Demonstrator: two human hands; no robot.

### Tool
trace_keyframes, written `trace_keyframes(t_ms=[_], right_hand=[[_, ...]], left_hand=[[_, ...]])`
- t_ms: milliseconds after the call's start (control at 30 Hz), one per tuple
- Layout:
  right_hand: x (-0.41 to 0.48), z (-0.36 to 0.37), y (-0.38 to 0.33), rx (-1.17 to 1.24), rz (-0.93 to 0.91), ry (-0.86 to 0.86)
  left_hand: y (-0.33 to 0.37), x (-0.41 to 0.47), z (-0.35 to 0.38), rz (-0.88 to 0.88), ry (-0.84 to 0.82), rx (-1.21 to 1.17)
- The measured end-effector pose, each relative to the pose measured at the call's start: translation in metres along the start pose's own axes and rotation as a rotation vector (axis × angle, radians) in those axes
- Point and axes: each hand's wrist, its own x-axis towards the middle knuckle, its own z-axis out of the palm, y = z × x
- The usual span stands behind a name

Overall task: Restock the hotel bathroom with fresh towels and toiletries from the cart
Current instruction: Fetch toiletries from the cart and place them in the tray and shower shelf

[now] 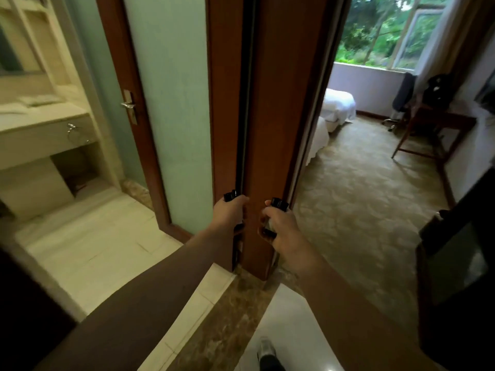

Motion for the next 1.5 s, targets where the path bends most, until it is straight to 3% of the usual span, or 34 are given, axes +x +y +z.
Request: trace_keyframes(t_ms=[300, 567, 733, 967, 1500], right_hand=[[0.167, 0.115, -0.065, -0.164, 0.035, -0.283], [0.238, 0.222, -0.072, -0.284, 0.132, -0.531], [0.248, 0.298, -0.047, -0.326, 0.231, -0.706], [0.261, 0.428, -0.011, -0.42, 0.226, -0.887], [0.266, 0.767, 0.045, -0.432, 0.266, -1.01]], left_hand=[[0.074, 0.156, -0.006, 0.051, 0.295, -0.19], [0.11, 0.213, -0.056, 0.083, 0.554, -0.311], [0.116, 0.232, -0.124, 0.093, 0.733, -0.385], [0.137, 0.277, -0.233, 0.128, 0.896, -0.447], [0.261, 0.386, -0.519, 0.232, 1.072, -0.405]])
